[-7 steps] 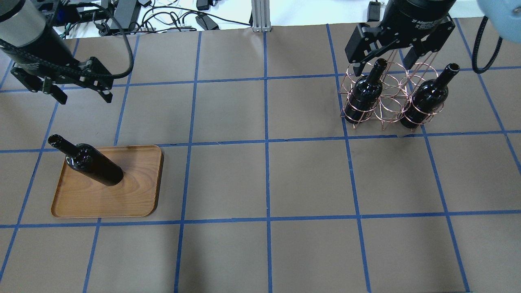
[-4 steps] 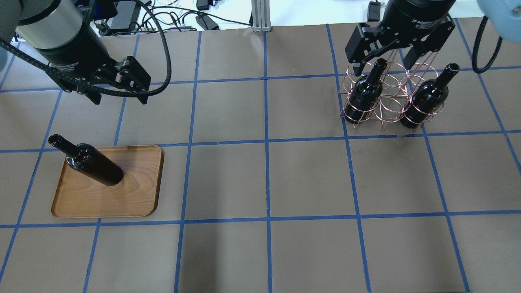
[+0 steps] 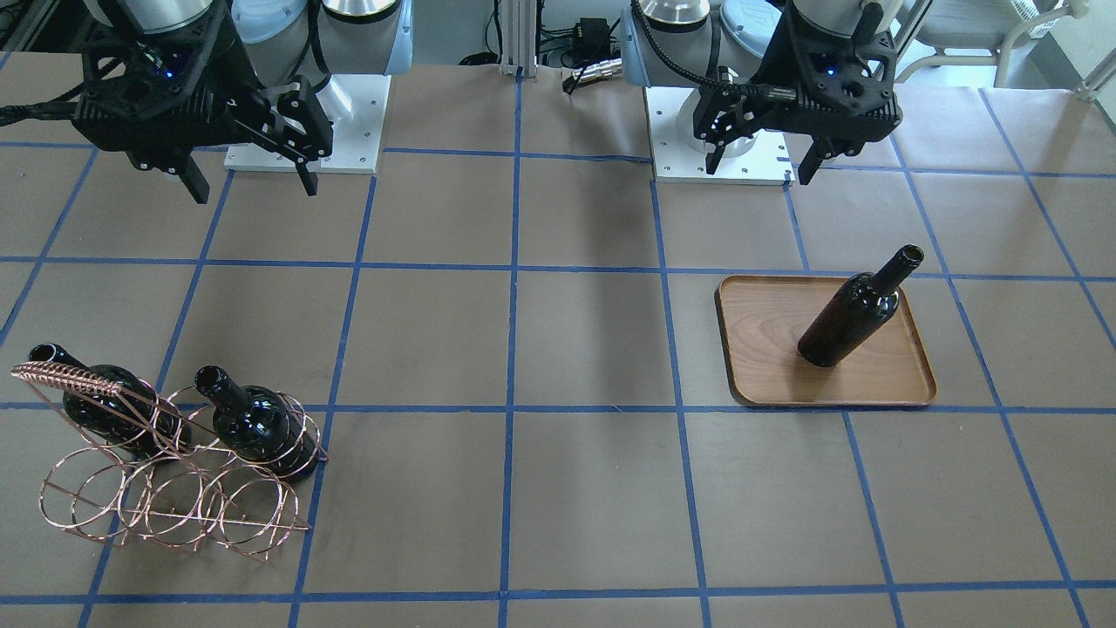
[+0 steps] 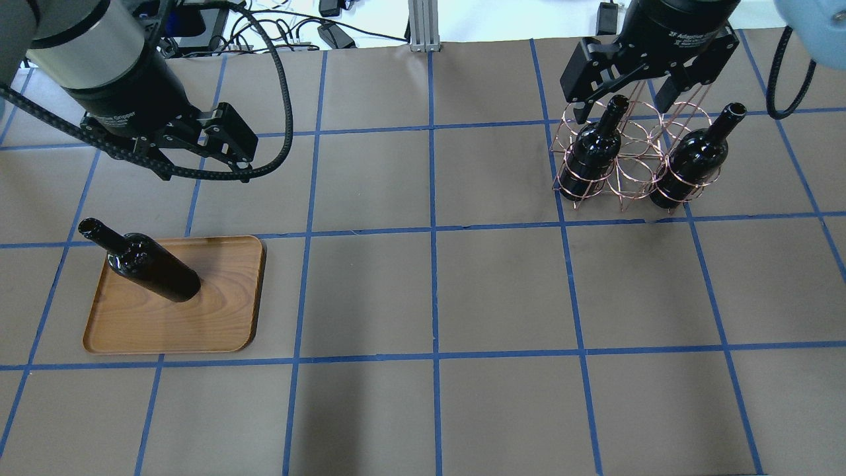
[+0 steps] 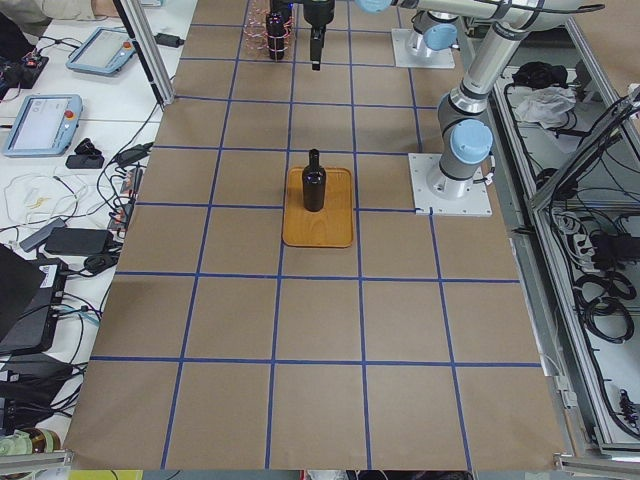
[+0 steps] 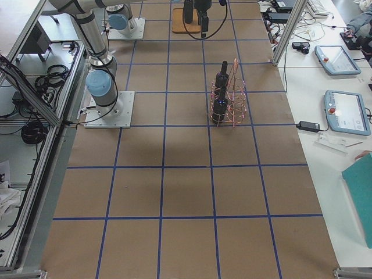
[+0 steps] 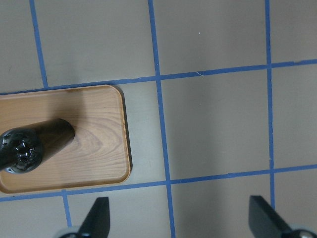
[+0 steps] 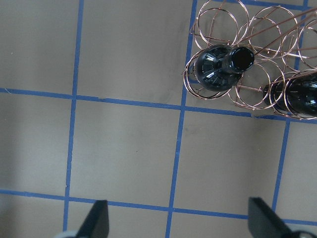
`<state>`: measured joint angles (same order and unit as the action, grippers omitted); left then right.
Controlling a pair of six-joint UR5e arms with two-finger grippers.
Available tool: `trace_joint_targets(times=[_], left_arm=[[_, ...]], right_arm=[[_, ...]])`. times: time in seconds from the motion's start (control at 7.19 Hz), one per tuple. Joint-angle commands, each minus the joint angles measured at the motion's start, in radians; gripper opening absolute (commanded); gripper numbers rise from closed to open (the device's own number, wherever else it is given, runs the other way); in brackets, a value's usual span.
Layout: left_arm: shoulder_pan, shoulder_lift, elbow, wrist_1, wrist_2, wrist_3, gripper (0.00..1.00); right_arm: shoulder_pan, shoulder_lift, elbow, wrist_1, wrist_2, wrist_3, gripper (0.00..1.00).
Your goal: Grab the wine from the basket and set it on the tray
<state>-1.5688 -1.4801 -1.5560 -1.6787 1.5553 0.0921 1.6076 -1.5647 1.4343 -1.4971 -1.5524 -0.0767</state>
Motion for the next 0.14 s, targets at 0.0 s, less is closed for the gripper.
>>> trace_joint_targets(times=[0.0], left_arm=[[0.000, 0.000, -0.001, -0.003, 0.000, 0.000, 1.00]], right_arm=[[0.000, 0.000, 0.000, 0.000, 0.000, 0.000, 1.00]])
